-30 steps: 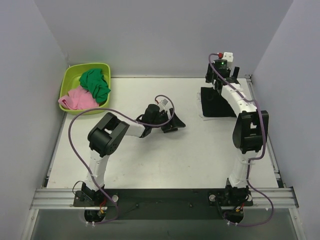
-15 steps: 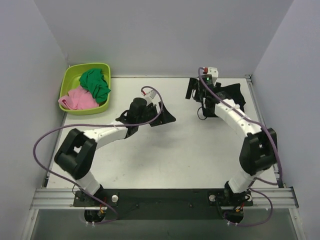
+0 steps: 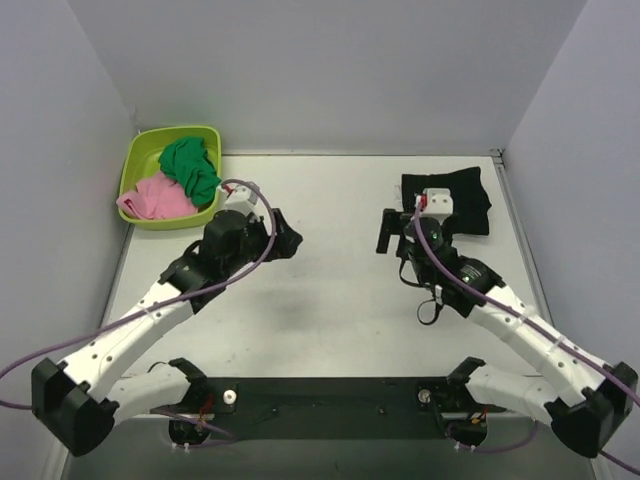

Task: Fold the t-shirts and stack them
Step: Put the neatly folded tshirt into the corner of the board with the right arm

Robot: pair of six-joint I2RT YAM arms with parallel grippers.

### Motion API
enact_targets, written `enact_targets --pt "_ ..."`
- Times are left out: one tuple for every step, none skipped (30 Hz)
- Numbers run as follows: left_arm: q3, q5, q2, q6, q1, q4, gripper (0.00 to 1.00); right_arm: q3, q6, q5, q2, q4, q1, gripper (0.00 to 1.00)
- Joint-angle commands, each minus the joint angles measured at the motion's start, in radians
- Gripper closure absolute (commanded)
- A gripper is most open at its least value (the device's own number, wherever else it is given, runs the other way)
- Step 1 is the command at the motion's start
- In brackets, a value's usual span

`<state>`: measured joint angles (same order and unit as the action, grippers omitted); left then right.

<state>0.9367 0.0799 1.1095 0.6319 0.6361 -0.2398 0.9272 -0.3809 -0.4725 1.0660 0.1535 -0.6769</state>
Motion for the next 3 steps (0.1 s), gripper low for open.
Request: enact_targets --pt "-0.015 0.142 -0.115 -0.064 -0.009 -0.163 0.07 -0.045 0.046 -0.123 -0.161 0.021 -0.035 0.0" --pt "-0.01 0.161 -0.134 -0.064 -0.009 -0.186 0.07 -0.045 0.05 -0.152 -0.188 0.027 -0.042 0.0" --pt "-0.015 0.17 -0.148 -0.078 -0.007 -0.188 0.07 -0.047 0.053 -0.173 -0.202 0.027 -0.056 0.0"
